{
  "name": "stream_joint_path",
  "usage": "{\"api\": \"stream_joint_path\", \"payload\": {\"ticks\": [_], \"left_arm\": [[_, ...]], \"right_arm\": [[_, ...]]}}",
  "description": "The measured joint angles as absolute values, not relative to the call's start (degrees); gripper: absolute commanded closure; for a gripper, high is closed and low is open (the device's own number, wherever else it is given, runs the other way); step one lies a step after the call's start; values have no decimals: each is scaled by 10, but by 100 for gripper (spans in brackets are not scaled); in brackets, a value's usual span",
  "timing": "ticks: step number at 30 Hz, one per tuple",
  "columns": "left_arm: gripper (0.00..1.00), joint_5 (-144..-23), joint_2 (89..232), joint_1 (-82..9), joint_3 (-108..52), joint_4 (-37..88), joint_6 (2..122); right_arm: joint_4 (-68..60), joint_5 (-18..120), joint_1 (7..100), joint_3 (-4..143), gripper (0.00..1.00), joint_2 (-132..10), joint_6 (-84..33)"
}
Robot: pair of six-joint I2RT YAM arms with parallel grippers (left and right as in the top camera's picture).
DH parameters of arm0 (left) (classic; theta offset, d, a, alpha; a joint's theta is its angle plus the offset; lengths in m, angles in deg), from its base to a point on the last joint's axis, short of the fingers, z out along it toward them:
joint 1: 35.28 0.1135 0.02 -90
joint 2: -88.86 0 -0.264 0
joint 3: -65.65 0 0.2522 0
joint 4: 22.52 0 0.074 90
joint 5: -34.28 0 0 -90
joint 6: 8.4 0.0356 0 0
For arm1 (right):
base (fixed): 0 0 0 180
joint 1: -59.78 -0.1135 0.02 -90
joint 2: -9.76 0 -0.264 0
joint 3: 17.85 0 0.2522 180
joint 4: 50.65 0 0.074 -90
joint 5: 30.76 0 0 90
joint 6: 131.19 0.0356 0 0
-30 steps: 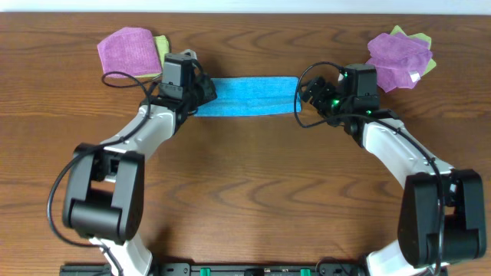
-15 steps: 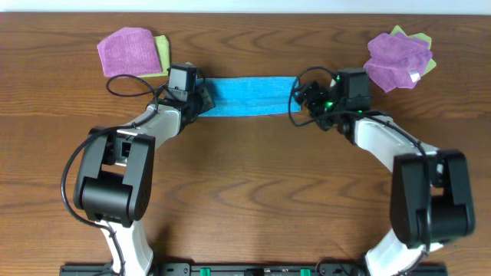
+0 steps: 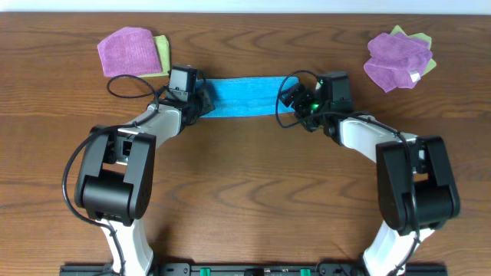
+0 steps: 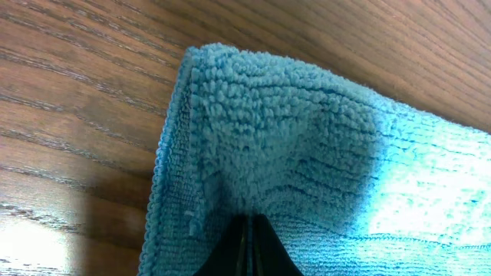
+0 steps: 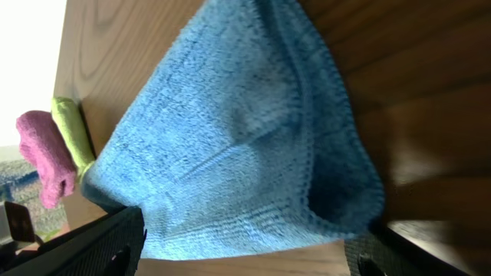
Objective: Fold the cloth
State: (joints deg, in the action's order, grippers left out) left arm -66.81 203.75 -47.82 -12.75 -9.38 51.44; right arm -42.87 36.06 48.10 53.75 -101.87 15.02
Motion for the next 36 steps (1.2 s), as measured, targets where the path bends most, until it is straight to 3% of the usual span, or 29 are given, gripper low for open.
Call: {"api": "stream_joint_path", "payload": {"ticks": [12,21,23,25,27,32,36], "left_arm": [[94,-668,2037,-478,-132,-77,521],[94,-668,2037,-478,-136,-65,532],[94,-668,2037,-478,-137,-63,533],[94,-668,2037,-478,-137,-60,533],[94,-668,2037,-478,-139,-56,534],[94,-669,2037,-478,-142,-47,534],[94,-669,2037,-478,-142,-46,534]], "right_arm": [[-468,394,462,552,23,-1045,154],[-569,413,450,570,27,-1097,154],[-580,419,450,574,34,-1106,154],[-580,434,448,577,58,-1111,151],[-580,454,446,576,65,-1117,145],[-579,487,444,573,98,-1123,111],[-579,495,441,573,99,-1124,63]]}}
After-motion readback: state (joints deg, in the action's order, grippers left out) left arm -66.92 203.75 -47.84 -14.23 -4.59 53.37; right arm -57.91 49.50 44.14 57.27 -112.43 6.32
